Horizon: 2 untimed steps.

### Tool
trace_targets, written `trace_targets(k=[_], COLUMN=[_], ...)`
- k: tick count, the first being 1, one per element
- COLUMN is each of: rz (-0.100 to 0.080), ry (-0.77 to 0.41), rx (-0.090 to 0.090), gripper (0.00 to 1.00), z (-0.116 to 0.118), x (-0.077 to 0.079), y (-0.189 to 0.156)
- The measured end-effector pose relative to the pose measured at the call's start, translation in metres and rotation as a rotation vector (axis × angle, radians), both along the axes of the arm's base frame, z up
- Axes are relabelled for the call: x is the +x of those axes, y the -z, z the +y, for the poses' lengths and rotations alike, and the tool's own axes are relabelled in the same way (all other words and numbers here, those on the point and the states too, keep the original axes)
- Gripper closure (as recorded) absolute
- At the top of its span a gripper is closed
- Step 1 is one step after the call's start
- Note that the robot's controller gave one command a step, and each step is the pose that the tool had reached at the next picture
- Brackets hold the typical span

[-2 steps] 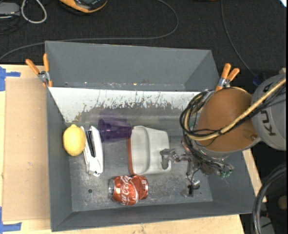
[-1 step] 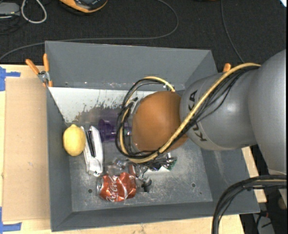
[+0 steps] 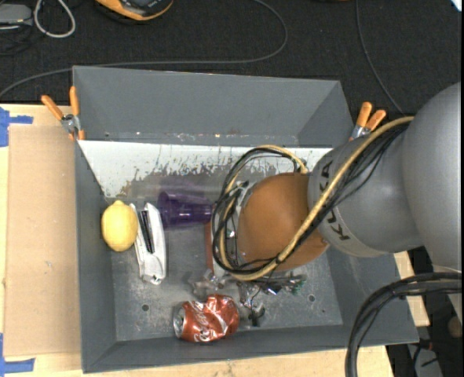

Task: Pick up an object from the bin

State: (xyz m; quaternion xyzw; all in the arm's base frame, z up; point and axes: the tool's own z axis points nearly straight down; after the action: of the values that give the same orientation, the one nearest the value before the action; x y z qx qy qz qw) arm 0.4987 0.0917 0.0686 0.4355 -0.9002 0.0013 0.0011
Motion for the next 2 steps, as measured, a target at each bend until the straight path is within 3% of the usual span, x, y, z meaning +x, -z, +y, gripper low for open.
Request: trace_targets(k=[1,2], rz=[0.001,0.002], ry=[-0.126,-0.126], rx=[0.014,0.013], gripper=[1.00,1.00], z=[0.0543,0.0539], x=[-0.0035,-0.0037], y=[-0.0012,-0.0013])
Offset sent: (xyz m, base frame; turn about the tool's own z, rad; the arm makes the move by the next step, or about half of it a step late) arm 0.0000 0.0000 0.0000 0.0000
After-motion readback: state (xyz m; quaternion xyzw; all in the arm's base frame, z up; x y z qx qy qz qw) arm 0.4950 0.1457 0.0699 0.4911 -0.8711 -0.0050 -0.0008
